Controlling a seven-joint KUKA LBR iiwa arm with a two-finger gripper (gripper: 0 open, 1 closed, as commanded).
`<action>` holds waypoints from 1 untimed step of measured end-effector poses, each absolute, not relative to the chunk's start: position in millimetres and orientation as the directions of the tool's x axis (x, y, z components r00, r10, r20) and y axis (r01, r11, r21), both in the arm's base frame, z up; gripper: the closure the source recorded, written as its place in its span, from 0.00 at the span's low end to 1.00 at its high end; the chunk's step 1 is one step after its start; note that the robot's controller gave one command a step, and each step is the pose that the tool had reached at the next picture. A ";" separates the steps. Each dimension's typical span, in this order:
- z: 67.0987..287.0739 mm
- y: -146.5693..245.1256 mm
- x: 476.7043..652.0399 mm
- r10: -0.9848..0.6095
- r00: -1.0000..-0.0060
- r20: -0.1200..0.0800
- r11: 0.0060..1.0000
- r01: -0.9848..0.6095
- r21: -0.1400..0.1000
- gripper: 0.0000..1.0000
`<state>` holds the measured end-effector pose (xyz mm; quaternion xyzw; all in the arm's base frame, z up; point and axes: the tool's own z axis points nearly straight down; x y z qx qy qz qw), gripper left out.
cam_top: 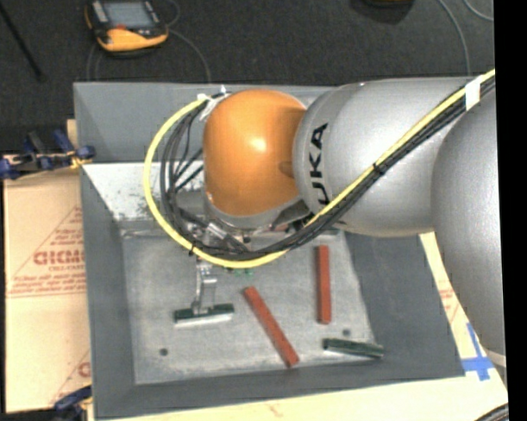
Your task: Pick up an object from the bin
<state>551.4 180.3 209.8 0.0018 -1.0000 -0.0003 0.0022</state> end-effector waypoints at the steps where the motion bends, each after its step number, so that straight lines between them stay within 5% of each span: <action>1: 214.1 179.5 553.2 0.000 -1.000 -0.003 1.000 0.000 0.002 0.00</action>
Offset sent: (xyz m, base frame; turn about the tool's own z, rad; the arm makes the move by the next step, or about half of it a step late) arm -0.0406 -0.0277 -0.1398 -0.2578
